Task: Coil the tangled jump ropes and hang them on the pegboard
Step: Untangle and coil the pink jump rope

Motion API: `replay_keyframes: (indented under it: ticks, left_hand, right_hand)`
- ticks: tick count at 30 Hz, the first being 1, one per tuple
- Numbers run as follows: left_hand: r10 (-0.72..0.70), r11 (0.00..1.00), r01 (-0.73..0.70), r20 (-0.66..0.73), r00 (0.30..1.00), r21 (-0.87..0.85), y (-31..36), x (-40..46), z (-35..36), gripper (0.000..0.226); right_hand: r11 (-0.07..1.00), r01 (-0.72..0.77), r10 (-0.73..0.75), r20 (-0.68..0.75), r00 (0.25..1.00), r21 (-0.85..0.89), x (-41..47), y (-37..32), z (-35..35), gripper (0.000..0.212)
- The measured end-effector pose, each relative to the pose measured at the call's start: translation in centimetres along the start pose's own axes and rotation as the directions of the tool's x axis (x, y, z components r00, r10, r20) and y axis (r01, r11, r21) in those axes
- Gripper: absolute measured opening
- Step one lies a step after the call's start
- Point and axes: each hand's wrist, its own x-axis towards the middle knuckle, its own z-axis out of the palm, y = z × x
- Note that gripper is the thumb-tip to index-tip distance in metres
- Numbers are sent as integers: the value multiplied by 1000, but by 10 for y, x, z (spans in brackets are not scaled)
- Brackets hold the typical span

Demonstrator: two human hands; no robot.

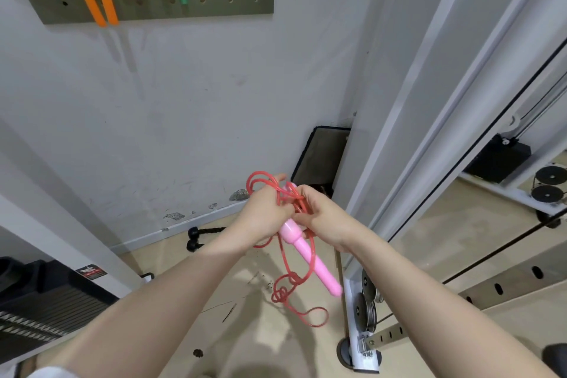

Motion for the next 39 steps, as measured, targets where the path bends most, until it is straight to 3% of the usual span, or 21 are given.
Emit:
replay_keyframes:
  ticks: [2,4,6,8,12,13,17,19,21,22,25,26,27,29,31,33,35,37,39]
  left_hand:
    - [21,999,-24,-77,997,-38,-8,6,-7,61]
    - [-43,991,21,-159,986,-134,-17,13,-17,58]
    - [-111,969,52,-233,966,-243,-27,16,-25,53]
    - [-132,961,33,-351,927,-273,-29,17,-31,48]
    - [-40,996,-2,-495,868,-85,-24,17,-42,62]
    - [-60,994,8,-503,862,-106,-22,18,-45,62]
    - [-364,838,104,-407,838,-535,-19,24,-50,52]
    - [-444,756,134,-351,824,-641,-22,30,-49,40]
    - [-435,760,137,-340,834,-635,-19,31,-49,26]
    - [-402,804,155,-334,852,-574,-19,30,-50,29]
    - [-271,954,223,-259,927,-203,-24,21,-56,90]
    - [-208,977,190,-219,953,-99,-28,18,-57,97]
    - [-172,985,165,-171,970,-52,-33,16,-59,94]
    - [-250,963,243,-47,967,-113,-42,12,-65,68]
    - [-312,950,312,-57,948,-11,-55,10,-64,46]
    - [-300,945,317,-161,940,87,-68,12,-62,51]
    - [-254,964,263,-168,953,34,-66,11,-58,50]
    - [-179,982,170,-98,979,-87,-52,12,-50,37]
    - [-55,978,41,-62,997,-204,-29,11,-43,31]
  right_hand:
    - [994,10,-15,-41,999,-113,0,-3,-6,39]
    - [959,-1,-27,-95,995,-284,0,-1,-17,37]
    - [809,-5,-44,-70,997,-588,-2,3,-28,35]
    - [632,-21,-13,-37,999,-775,-5,6,-33,40]
    - [475,39,-34,26,999,-879,-9,4,-29,50]
    - [483,49,-40,34,999,-875,-8,3,-29,51]
    - [795,45,-22,45,999,-605,0,-11,-29,33]
    - [925,56,-48,30,998,-376,2,-27,-26,34]
    - [980,131,-140,-53,989,-148,2,-42,-24,32]
    - [982,181,-187,-106,977,-60,2,-48,-23,29]
    - [958,278,-258,-209,943,72,3,-55,-20,28]
    - [946,289,-252,-226,941,149,3,-57,-20,28]
    - [919,292,-228,-246,942,264,3,-59,-20,27]
    - [762,283,-160,-254,954,582,2,-63,-25,21]
    - [611,214,-108,-187,976,763,2,-67,-33,11]
    - [722,161,-96,-133,987,673,2,-69,-35,18]
    - [859,133,-96,-100,990,495,5,-69,-28,17]
    - [905,117,-99,-64,993,408,7,-68,-20,15]
    - [892,104,-95,-43,995,440,9,-70,-14,17]
